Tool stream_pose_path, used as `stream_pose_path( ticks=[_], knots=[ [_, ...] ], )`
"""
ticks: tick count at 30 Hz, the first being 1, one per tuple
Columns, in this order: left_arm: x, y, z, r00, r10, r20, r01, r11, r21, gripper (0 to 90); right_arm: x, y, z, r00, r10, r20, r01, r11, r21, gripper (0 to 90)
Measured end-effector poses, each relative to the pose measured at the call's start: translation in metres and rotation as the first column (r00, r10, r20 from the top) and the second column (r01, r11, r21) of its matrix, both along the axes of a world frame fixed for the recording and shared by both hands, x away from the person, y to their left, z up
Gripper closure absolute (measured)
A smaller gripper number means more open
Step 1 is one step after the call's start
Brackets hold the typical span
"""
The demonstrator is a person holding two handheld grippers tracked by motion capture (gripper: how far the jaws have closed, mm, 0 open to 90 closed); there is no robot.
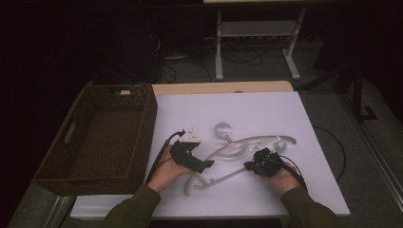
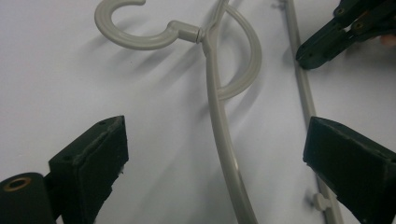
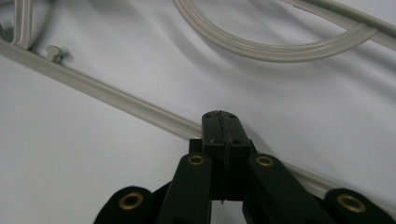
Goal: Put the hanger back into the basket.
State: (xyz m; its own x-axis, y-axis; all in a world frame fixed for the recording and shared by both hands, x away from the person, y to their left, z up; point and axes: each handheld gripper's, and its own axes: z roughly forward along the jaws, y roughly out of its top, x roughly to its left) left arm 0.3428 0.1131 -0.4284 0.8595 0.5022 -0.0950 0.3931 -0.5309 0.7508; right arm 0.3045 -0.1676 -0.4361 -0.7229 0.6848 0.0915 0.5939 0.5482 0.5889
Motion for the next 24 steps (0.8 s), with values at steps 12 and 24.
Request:
stream_pose_path(
  ticks=[12, 24],
  knots=[
    [0.007, -0.018, -0.009, 0.9999, -0.010, -0.002, 0.011, 0.9977, 0.067, 23.9, 0.001, -0.001, 0.000, 1.0000, -0.002, -0.001, 0.002, 1.0000, 0.003, 89.6],
    [0.011, -0.034, -0.015, 0.9988, -0.047, 0.017, 0.044, 0.9894, 0.138, 53.3, 0.001, -0.002, 0.000, 1.0000, -0.002, -0.007, 0.002, 0.9999, 0.010, 89.6]
  ],
)
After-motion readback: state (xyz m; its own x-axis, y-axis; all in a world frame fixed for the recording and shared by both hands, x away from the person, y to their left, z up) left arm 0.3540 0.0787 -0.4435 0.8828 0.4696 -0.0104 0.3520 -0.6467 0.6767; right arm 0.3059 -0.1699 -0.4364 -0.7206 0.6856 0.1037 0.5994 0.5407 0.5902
